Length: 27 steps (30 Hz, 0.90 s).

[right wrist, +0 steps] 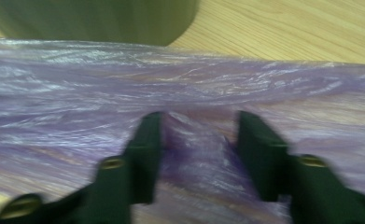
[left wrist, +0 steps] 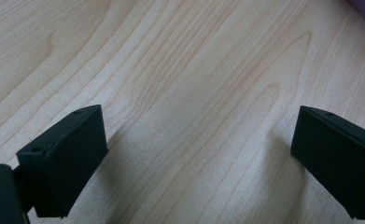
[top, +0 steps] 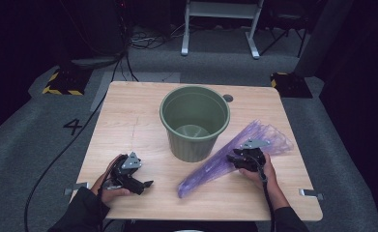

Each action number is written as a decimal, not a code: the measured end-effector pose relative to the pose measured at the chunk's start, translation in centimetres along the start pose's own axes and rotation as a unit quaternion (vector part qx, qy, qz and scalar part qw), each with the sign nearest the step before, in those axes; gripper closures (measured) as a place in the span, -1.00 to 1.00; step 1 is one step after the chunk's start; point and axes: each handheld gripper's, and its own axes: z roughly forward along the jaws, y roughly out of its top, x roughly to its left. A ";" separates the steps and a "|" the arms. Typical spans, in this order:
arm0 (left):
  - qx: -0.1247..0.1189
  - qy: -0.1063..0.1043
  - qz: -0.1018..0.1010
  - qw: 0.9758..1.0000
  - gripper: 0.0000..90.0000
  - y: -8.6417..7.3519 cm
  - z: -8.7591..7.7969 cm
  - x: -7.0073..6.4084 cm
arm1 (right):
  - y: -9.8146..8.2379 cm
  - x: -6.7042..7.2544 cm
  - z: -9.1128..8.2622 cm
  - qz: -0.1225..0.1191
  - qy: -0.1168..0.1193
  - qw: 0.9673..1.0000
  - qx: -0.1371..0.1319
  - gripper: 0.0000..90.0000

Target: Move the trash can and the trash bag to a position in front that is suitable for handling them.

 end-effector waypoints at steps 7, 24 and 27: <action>0.000 0.000 0.000 1.000 -0.93 0.0 0.0 0.0 | -0.1 0.3 -0.1 -0.009 -0.002 1.000 -0.003 0.84; 0.001 0.001 0.000 1.000 -0.93 0.0 0.0 0.0 | 0.2 -0.3 -2.4 -0.009 -0.030 0.998 -0.046 0.98; 0.000 0.001 0.000 1.000 -0.93 0.0 0.0 0.0 | 0.2 -0.6 -2.7 -0.006 -0.035 0.998 -0.053 0.98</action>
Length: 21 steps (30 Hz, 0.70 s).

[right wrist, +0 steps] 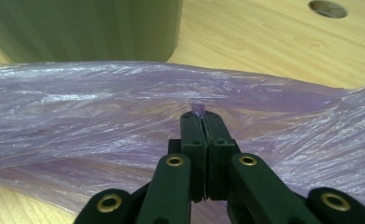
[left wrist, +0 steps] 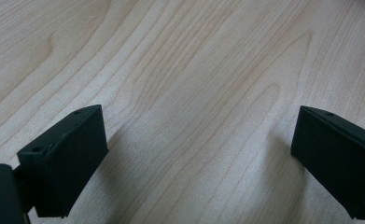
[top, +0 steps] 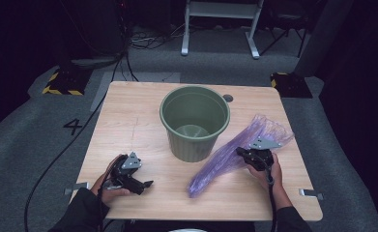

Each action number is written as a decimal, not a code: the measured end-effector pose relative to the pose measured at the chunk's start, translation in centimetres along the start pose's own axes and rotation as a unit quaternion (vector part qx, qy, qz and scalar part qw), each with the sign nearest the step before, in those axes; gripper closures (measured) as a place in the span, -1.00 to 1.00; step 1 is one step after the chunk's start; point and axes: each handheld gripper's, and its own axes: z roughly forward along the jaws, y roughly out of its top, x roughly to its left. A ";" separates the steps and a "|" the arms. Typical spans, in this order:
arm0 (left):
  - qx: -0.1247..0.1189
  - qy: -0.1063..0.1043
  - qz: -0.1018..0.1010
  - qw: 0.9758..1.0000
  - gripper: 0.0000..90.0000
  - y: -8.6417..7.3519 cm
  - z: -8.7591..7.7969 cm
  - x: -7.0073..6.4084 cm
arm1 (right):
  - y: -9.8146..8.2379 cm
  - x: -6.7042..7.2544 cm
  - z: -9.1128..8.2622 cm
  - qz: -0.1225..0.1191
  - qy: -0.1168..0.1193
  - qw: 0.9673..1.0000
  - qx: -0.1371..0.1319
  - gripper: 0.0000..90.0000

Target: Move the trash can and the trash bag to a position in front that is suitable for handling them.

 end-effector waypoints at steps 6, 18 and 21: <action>0.000 0.001 -0.001 1.000 -0.93 0.0 0.0 0.0 | 0.1 -0.6 -0.7 0.009 -0.004 1.000 -0.013 0.99; -0.001 0.001 -0.002 1.000 -0.93 0.0 0.0 0.0 | 0.4 -1.9 -1.9 0.021 -0.025 0.999 -0.037 0.99; -0.001 0.001 -0.002 1.000 -0.93 0.0 0.0 0.0 | 0.3 -2.1 -2.3 0.025 -0.028 0.998 -0.045 0.99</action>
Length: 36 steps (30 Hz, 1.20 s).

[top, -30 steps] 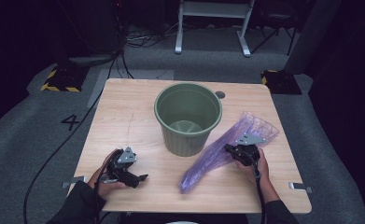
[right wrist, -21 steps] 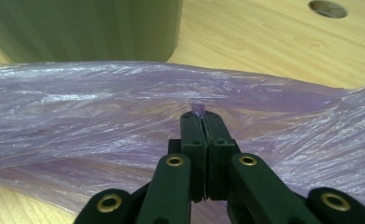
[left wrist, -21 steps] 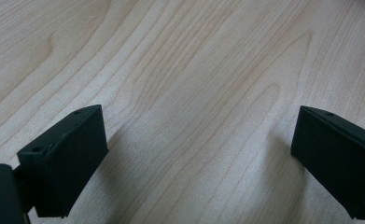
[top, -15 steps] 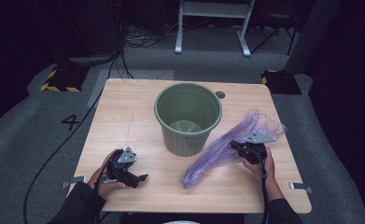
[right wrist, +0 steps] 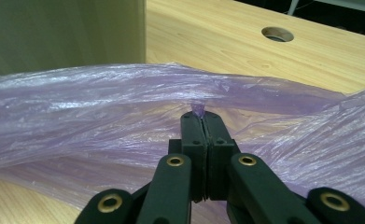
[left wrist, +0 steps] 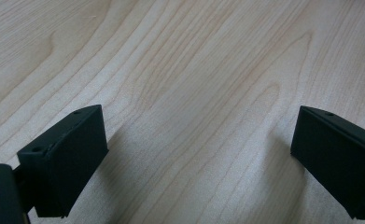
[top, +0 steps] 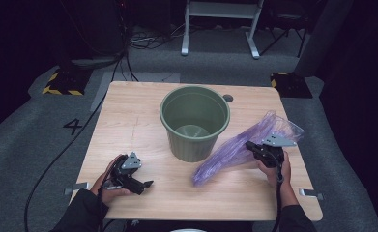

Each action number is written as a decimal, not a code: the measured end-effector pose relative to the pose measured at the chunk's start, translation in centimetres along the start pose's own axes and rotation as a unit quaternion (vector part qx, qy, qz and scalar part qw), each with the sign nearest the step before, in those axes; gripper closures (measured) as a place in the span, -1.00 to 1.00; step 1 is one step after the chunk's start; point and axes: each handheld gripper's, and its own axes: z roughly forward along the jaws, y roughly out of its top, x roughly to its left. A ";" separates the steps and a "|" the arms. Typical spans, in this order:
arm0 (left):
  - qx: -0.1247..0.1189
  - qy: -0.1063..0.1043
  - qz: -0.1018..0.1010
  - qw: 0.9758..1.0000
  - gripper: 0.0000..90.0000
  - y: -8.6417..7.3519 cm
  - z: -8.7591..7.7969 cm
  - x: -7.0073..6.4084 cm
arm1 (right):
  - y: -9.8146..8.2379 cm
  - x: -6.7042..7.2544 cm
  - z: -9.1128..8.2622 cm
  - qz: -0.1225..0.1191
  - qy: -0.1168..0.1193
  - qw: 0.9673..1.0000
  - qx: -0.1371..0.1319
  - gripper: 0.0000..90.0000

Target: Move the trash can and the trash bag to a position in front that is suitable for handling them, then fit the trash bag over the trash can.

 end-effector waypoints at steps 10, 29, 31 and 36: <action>0.000 -0.001 0.001 1.000 -0.93 0.0 0.0 0.0 | 0.3 -0.1 -0.4 -0.001 -0.005 1.000 -0.008 0.99; 0.001 -0.001 0.001 1.000 -0.93 0.0 0.0 0.0 | 1.7 -0.4 -1.9 -0.002 -0.007 0.999 -0.045 0.99; 0.000 -0.001 0.001 1.000 -0.93 0.0 0.0 0.0 | 1.9 -0.4 -2.0 -0.003 -0.006 0.999 -0.048 0.99; 0.000 -0.001 0.001 1.000 -0.93 0.0 0.0 0.0 | 2.3 -0.3 -2.4 -0.008 -0.006 0.998 -0.055 0.99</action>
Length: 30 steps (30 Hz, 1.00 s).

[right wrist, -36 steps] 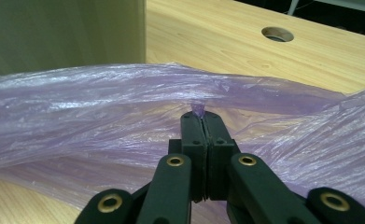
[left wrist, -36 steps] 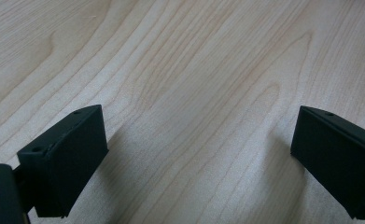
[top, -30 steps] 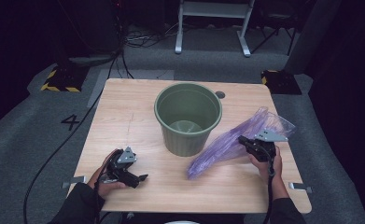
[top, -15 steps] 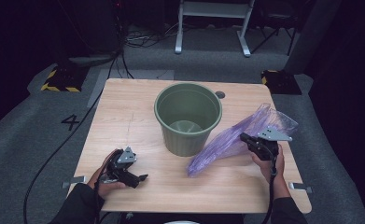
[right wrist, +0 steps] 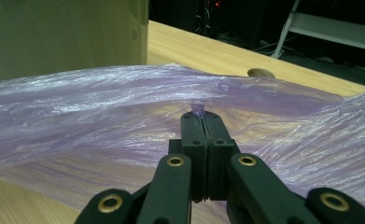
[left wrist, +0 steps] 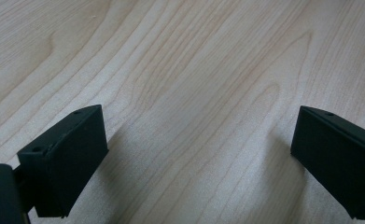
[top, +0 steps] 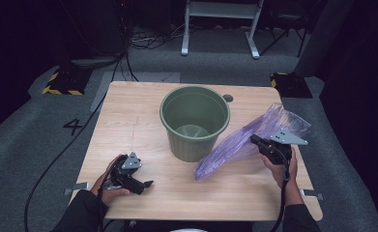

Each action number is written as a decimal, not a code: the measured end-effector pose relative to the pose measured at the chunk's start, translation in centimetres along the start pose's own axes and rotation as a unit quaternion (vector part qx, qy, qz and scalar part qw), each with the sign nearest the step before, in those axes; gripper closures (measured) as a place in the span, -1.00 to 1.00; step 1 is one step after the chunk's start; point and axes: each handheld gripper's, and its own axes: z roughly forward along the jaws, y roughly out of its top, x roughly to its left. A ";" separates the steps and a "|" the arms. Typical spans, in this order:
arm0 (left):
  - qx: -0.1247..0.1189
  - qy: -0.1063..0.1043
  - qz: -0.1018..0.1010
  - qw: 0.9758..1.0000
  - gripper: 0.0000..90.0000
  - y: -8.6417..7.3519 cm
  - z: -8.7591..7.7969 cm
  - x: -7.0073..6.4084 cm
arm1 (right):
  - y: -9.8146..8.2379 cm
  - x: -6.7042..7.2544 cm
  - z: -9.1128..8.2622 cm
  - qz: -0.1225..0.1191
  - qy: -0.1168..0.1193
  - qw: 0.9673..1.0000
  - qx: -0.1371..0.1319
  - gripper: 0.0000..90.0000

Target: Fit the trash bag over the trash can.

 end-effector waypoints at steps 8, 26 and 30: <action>0.000 0.000 0.000 1.000 -0.93 0.0 0.0 0.0 | 1.3 0.4 -1.2 -0.009 -0.002 1.000 -0.019 0.99; 0.000 -0.001 0.001 1.000 -0.93 0.0 0.0 0.0 | 4.8 1.6 -3.7 -0.014 0.019 0.997 -0.074 0.99; 0.000 0.000 0.001 1.000 -0.93 0.0 0.0 0.0 | 5.4 1.6 -3.8 -0.014 0.021 0.996 -0.081 0.99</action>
